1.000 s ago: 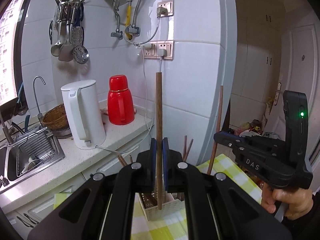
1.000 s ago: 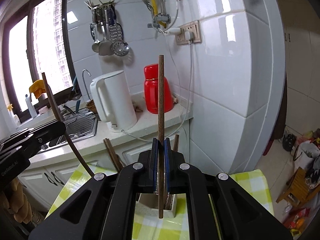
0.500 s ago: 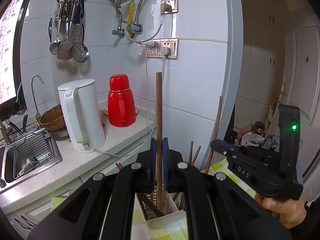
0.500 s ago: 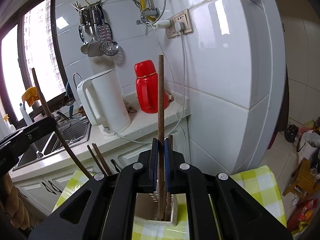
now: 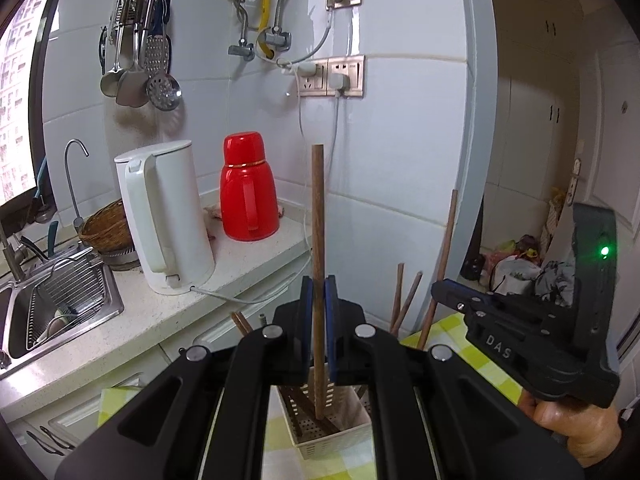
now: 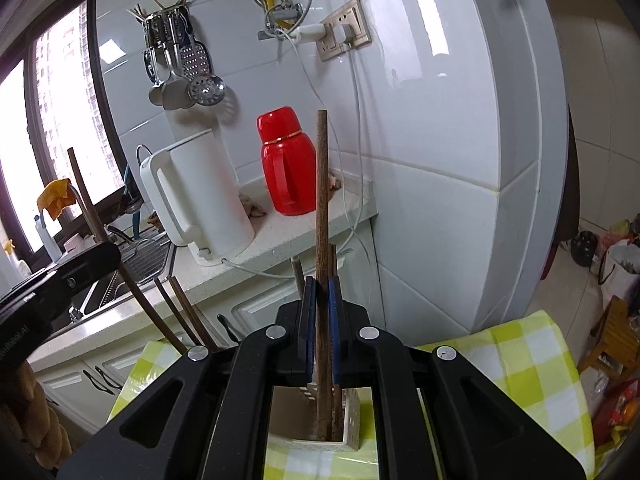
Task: Organize utensils
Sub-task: 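Raise both held chopsticks upright and lower them into the white basket, then open both tools to release the chopsticks and move down toward the spoons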
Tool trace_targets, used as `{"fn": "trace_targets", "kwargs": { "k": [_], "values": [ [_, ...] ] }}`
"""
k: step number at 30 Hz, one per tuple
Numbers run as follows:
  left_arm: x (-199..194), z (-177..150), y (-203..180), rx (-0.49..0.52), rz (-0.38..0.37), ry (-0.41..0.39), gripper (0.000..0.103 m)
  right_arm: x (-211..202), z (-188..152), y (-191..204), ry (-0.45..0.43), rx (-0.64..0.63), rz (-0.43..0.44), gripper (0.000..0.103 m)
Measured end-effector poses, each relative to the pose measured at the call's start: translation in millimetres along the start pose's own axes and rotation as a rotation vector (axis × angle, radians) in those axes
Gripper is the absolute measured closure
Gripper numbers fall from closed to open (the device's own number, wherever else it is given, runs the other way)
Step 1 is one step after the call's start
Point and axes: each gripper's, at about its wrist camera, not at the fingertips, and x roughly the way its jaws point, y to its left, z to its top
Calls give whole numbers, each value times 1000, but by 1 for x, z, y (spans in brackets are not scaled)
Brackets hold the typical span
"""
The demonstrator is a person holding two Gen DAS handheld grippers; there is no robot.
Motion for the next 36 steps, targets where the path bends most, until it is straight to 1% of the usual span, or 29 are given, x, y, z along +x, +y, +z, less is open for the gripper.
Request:
{"fn": "trace_targets", "kwargs": {
  "k": [11, 18, 24, 30, 36],
  "values": [
    [24, -25, -8, 51, 50, 60, 97, 15, -15, -2, 43, 8, 7, 97],
    [39, -40, -12, 79, 68, 103, 97, 25, -24, -4, 80, -6, 0, 97],
    [50, -54, -16, 67, 62, 161, 97, 31, -34, -5, 122, -46, -23, 96],
    [63, -65, -14, 25, 53, 231, 97, 33, -39, -2, 149, -92, -33, 96],
    [72, -68, -14, 5, 33, 261, 96, 35, -42, -4, 174, -110, -39, 95]
  ]
}}
